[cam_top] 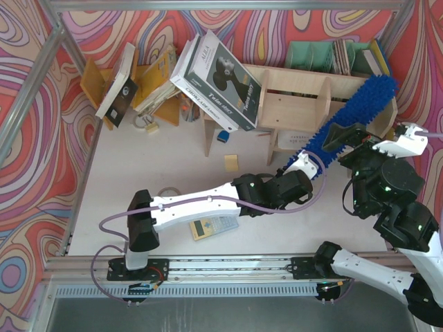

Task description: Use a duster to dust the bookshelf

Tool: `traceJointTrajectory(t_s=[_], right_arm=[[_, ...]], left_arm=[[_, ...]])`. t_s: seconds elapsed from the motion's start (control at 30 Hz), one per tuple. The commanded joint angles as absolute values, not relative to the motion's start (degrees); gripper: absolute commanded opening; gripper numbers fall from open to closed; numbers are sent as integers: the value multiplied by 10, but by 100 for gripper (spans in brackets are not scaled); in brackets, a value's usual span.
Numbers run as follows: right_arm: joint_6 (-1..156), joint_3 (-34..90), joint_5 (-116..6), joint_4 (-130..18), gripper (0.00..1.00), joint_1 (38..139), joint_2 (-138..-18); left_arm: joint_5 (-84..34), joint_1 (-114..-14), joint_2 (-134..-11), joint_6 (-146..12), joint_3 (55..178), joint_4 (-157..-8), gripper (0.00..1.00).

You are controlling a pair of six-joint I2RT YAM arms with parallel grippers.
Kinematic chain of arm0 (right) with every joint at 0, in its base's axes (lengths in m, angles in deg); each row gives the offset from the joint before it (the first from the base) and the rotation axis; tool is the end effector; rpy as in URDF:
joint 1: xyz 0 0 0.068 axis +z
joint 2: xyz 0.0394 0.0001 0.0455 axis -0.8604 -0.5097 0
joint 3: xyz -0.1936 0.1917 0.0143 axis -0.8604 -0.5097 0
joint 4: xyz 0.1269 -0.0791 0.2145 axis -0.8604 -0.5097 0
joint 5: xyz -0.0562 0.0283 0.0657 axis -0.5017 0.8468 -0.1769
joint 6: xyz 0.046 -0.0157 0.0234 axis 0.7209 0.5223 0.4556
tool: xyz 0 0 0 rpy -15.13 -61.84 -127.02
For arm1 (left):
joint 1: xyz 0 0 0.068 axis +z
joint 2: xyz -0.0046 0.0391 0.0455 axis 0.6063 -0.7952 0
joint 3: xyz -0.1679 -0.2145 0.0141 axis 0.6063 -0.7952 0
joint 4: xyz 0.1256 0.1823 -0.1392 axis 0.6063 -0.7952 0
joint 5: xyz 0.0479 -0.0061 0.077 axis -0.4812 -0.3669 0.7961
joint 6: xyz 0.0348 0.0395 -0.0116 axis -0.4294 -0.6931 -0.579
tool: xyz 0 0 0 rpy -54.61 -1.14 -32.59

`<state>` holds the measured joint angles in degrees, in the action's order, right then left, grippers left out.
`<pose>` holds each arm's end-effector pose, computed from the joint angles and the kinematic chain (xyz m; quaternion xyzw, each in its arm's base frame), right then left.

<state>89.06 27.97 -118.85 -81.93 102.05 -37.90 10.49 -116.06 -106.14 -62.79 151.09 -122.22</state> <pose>0.0798 0.0333 0.4887 0.2289 0.6384 0.0731 0.7312 0.1010 -0.4234 0.3450 0.3720 0.8045 -0.1571 0.4357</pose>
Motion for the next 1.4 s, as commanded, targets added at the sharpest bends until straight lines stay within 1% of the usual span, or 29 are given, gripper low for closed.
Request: traceJointTrajectory(t_s=[0.0, 0.2, 0.37, 0.67, 0.83, 1.23, 1.37], right_arm=[[893, 273, -1208, -804, 99, 1020, -371], [892, 266, -1208, -802, 99, 1021, -366], [894, 262, -1207, -800, 99, 1020, -366], [896, 264, -1205, -805, 99, 1021, -367], [899, 256, -1206, -806, 99, 1021, -362], [909, 236, -1209, -817, 99, 1021, -351], [906, 237, -1211, -815, 99, 1020, -350]], left_arm=[[97, -1156, -1078, -607, 1505, -1222, 0], [76, -1156, -1092, -588, 1482, -1238, 0], [72, -1156, -1101, -590, 1508, -1256, 0], [99, -1156, -1071, -610, 1527, -1216, 0], [93, -1146, -1084, -606, 1551, -1232, 0], [71, -1144, -1094, -584, 1541, -1254, 0], [106, -1160, -1091, -567, 1531, -1285, 0]])
